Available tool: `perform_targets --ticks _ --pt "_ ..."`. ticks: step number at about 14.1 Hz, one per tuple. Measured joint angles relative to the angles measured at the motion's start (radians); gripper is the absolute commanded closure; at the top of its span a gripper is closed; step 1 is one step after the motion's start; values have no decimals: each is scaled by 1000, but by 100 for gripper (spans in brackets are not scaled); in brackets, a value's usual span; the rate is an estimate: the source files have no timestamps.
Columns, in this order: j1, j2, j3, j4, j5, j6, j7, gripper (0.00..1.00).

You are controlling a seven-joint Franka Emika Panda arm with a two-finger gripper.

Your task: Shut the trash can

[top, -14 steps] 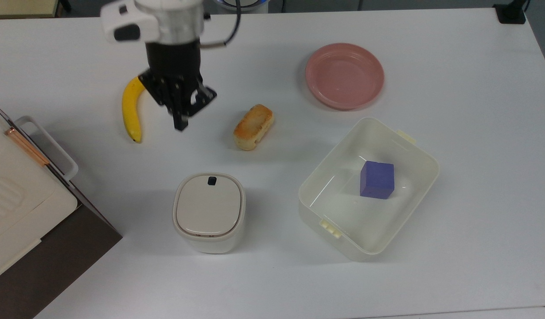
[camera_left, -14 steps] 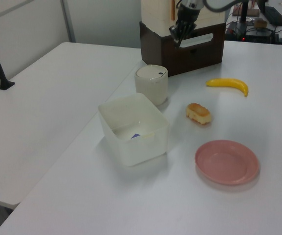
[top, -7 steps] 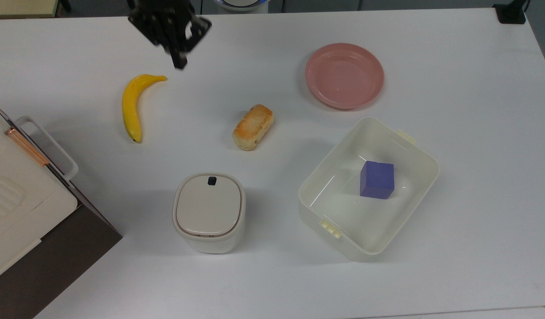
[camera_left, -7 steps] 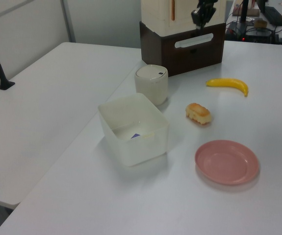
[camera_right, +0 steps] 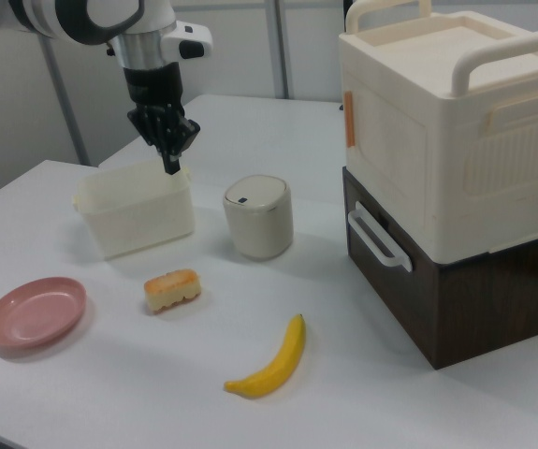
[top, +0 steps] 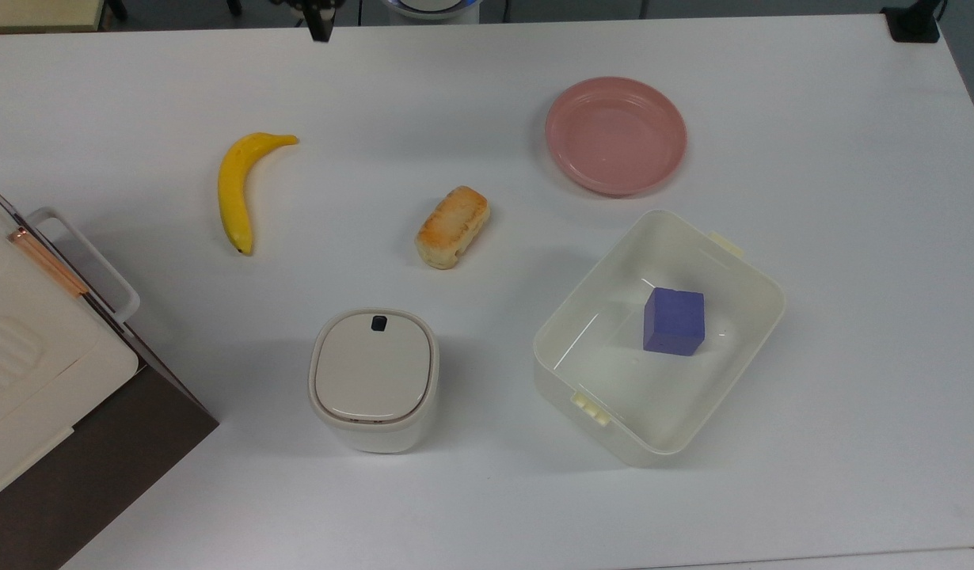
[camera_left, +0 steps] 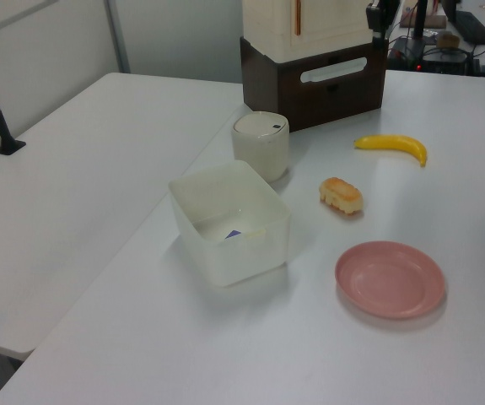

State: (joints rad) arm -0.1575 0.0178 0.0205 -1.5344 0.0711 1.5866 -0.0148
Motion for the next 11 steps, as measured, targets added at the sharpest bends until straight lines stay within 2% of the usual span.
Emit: perform_targets --ticks 2,5,11 --pt "-9 -8 -2 0 27 -39 -54 100" --pt "-30 -25 -28 3 115 -62 -79 100" --pt "-34 -40 -26 3 132 -67 24 100"
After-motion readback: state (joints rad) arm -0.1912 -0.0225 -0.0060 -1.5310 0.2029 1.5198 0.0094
